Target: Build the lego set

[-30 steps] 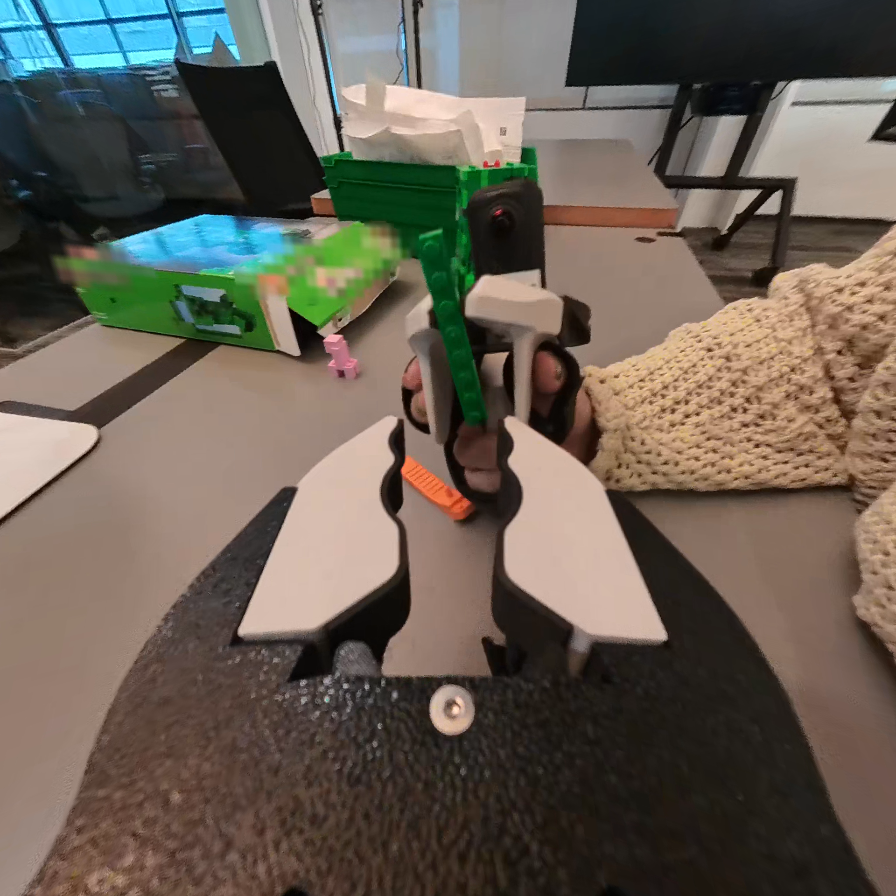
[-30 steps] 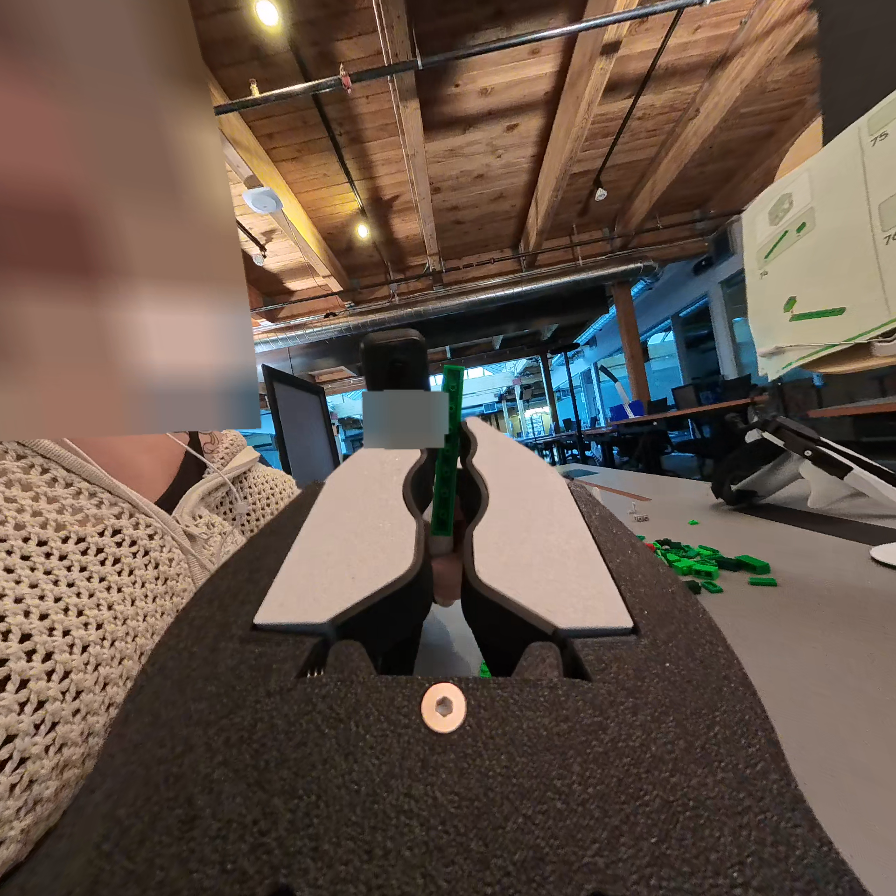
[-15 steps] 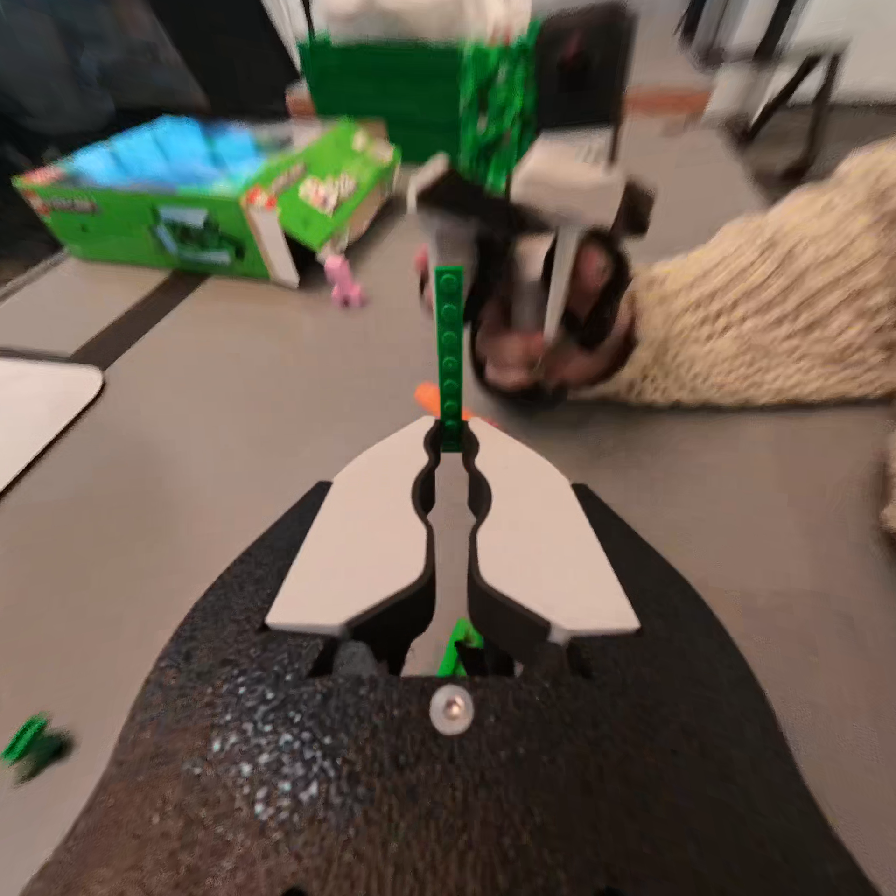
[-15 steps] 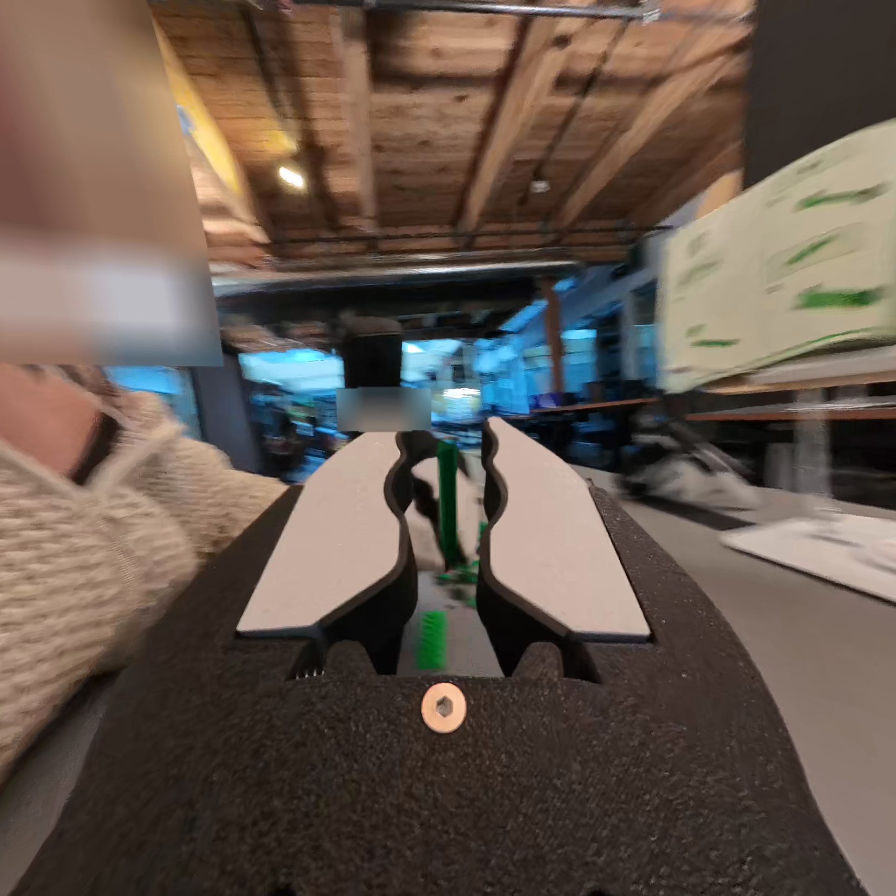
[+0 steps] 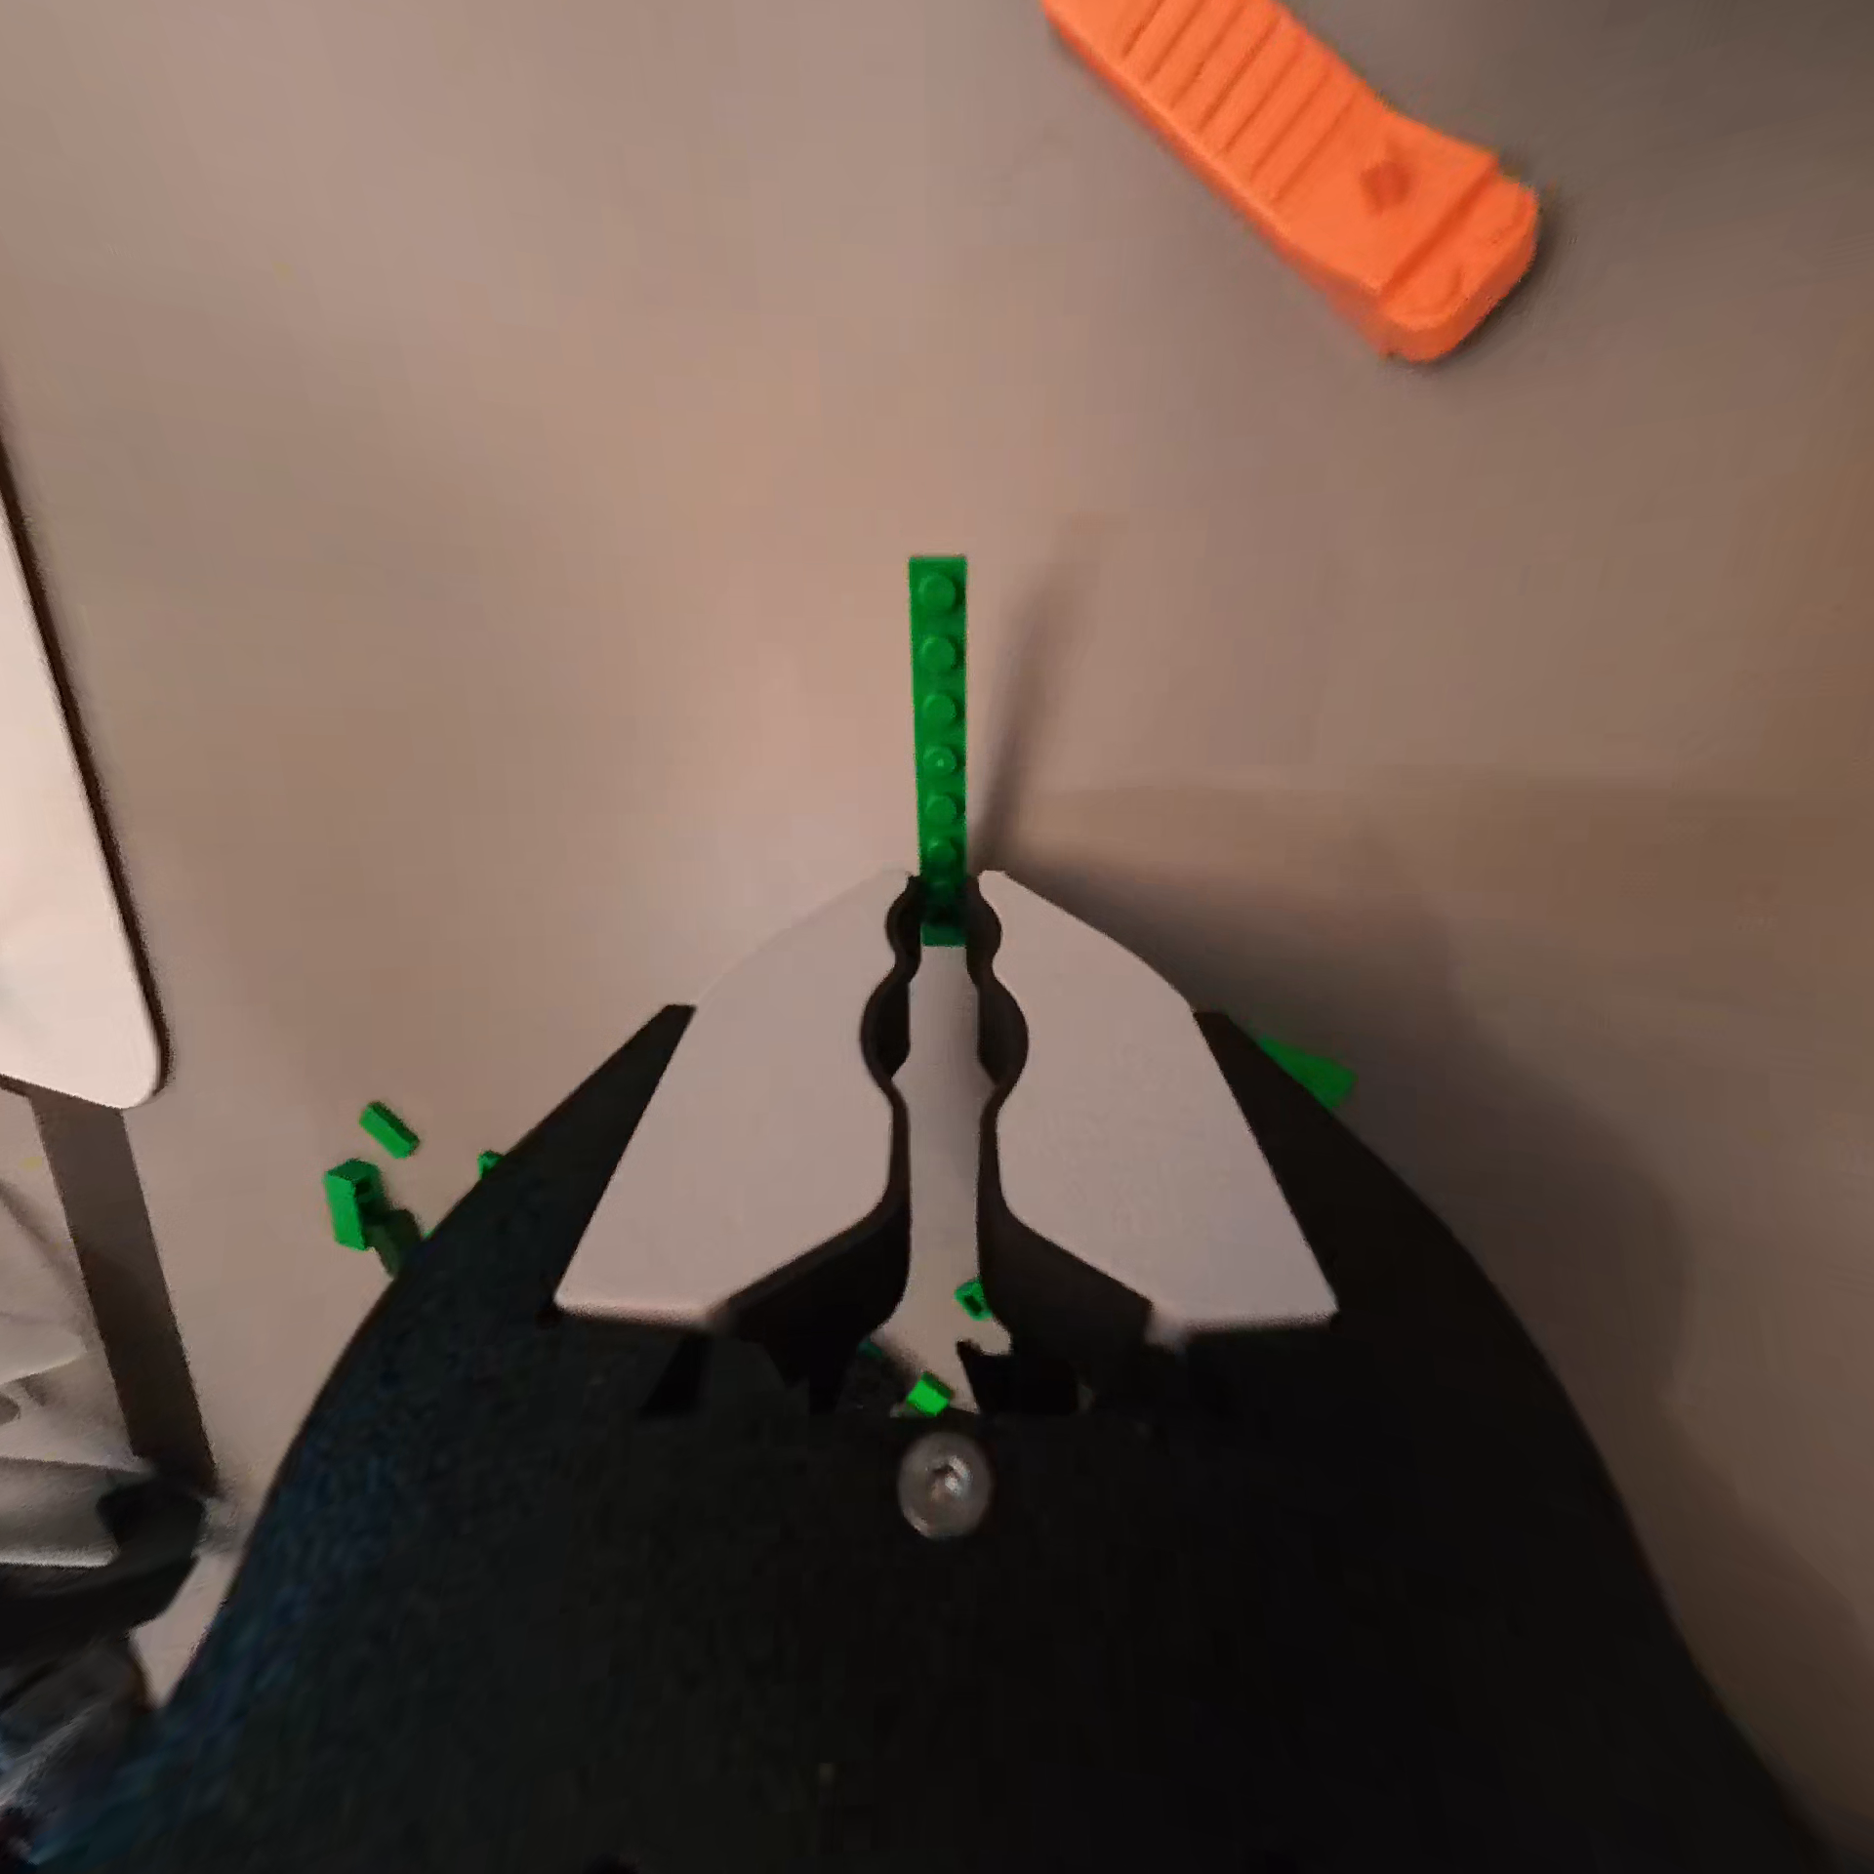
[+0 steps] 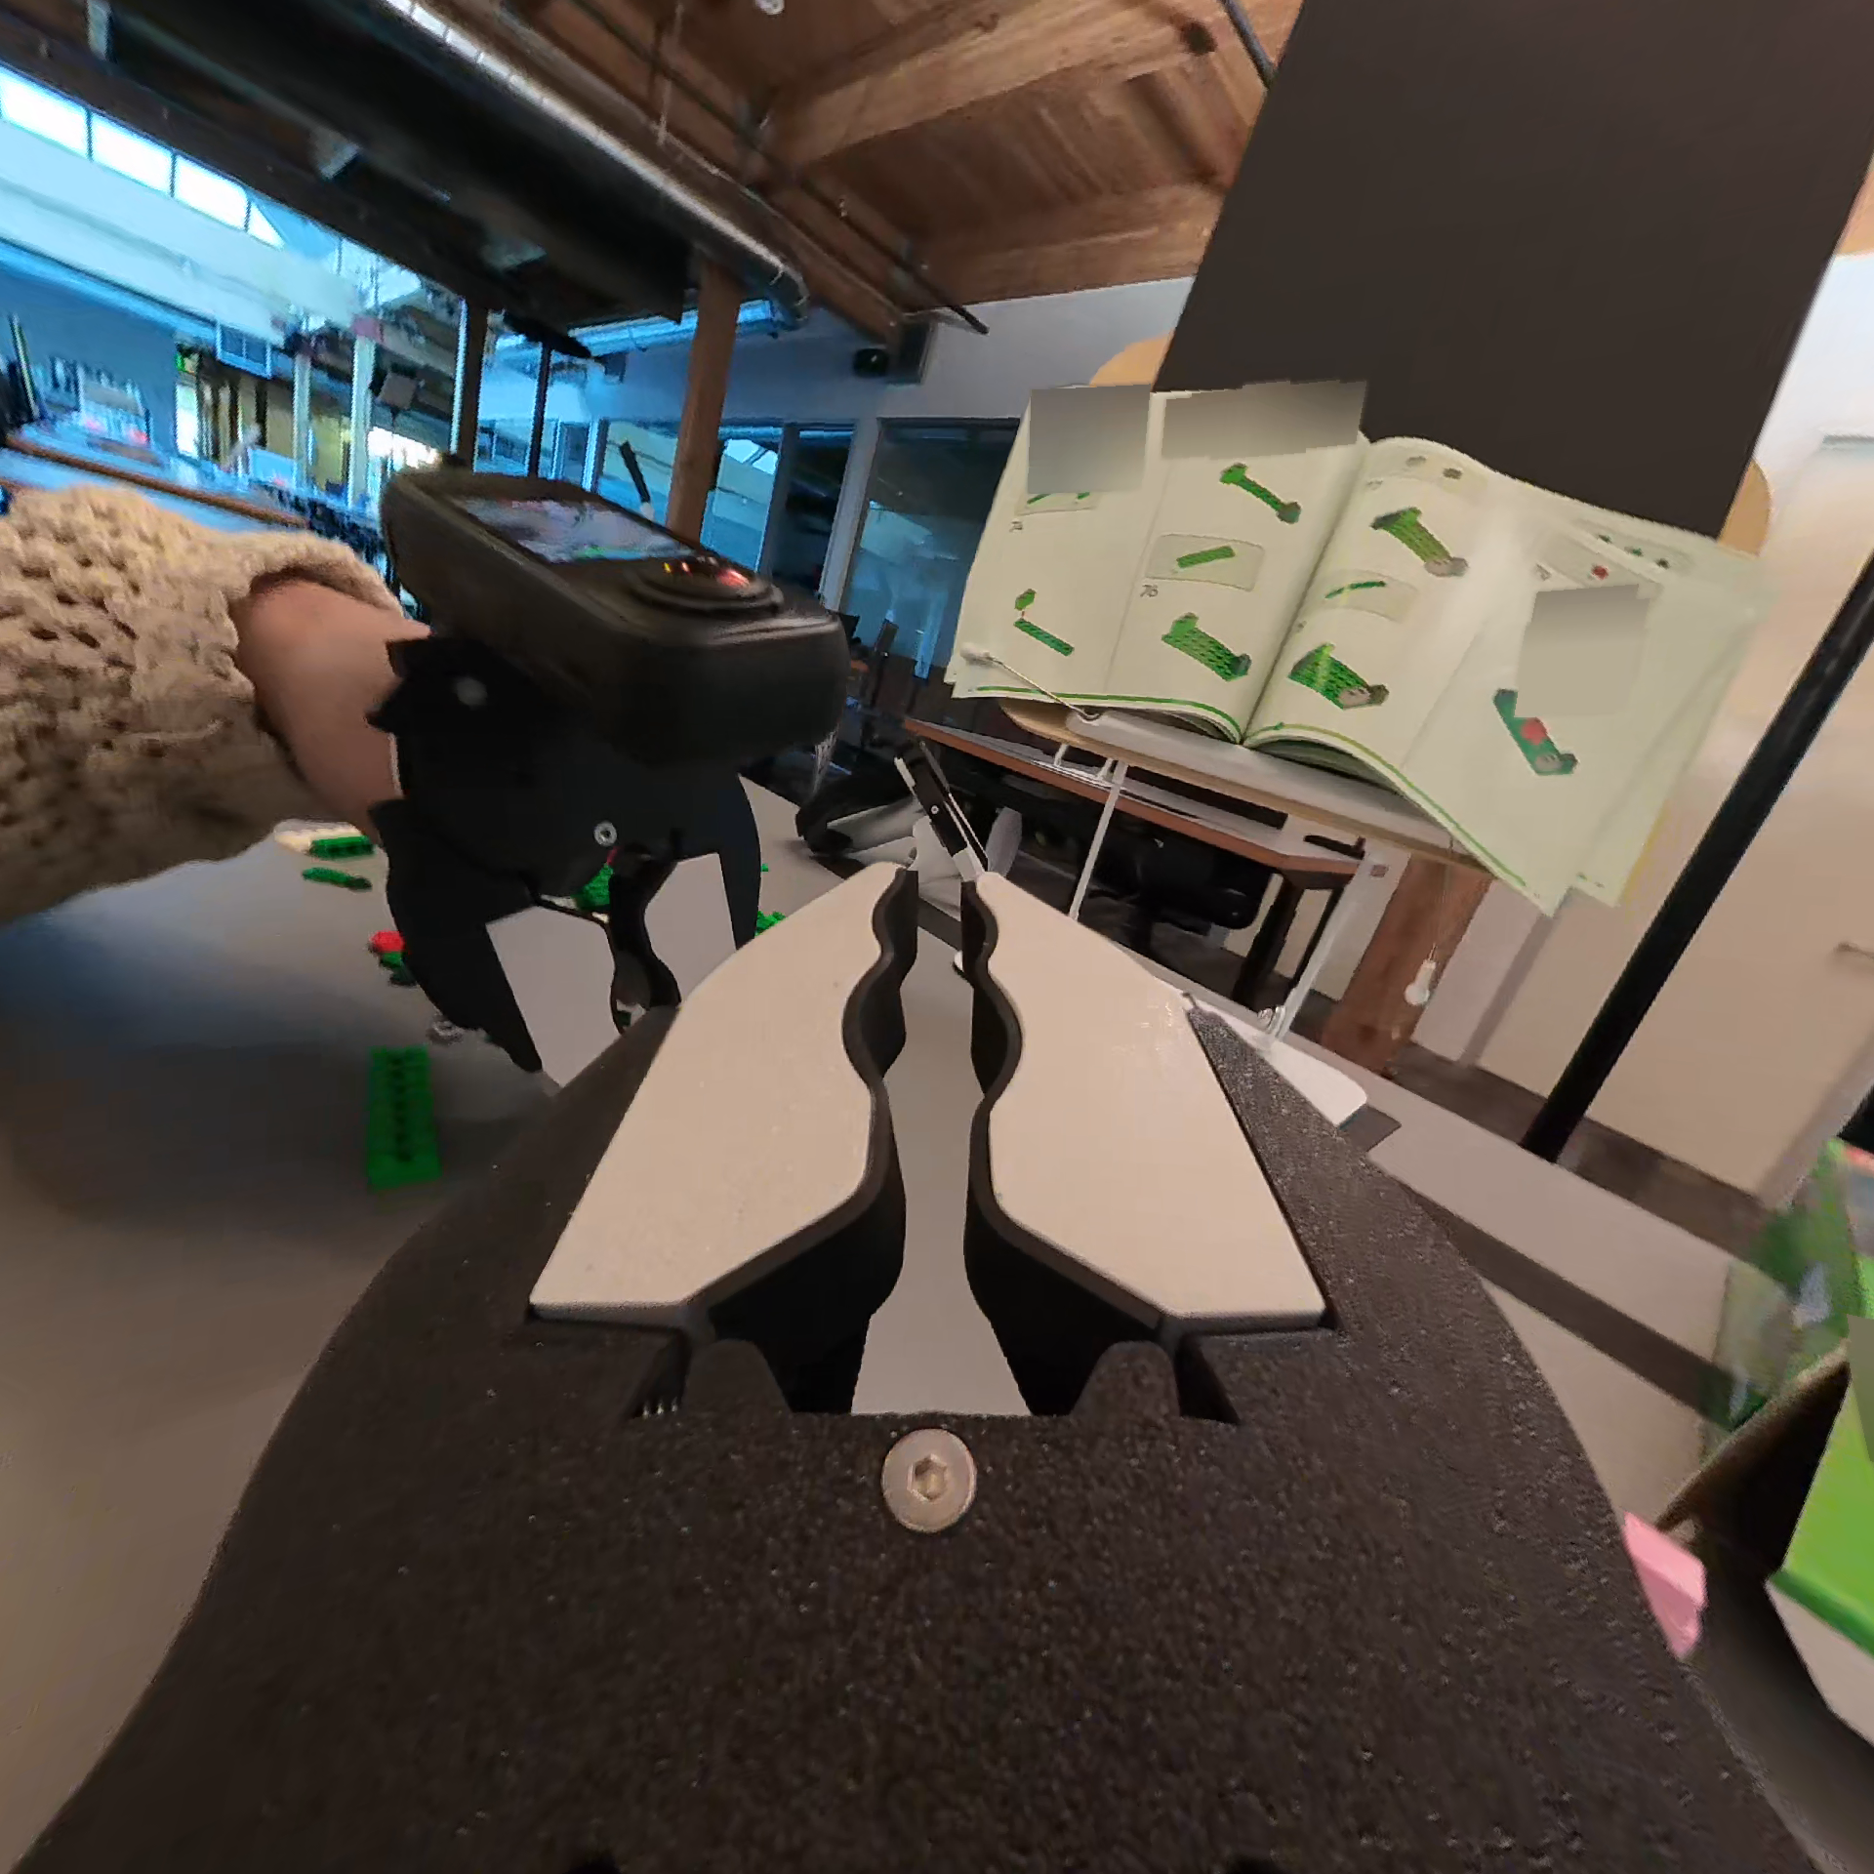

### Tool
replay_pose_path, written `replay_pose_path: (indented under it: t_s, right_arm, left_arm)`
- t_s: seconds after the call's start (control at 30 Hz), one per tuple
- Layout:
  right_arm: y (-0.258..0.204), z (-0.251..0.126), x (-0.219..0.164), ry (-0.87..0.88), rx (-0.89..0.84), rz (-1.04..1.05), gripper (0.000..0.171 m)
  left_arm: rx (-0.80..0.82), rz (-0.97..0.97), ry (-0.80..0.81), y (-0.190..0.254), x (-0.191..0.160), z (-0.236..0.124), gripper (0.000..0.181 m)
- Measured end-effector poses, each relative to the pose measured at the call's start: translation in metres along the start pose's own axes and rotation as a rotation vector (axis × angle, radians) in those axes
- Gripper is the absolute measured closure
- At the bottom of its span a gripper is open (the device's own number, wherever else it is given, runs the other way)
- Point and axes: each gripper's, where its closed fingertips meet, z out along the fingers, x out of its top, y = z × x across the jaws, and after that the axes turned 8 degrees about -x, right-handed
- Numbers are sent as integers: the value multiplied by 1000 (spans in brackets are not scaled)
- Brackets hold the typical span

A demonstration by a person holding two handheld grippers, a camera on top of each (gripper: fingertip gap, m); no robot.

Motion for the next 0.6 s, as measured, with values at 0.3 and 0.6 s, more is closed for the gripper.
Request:
replay_pose_path:
  t_s: [0.3, 0.6]
  right_arm:
    - [8, 1, -6, -19, -25, 59, 163]
    - [14, 0, -9, -38, -49, 112, 164]
  left_arm:
    - [25, -149, 10, -10, -8, -5, 151]
    - [216, -31, -471, 8, -22, -121, 181]
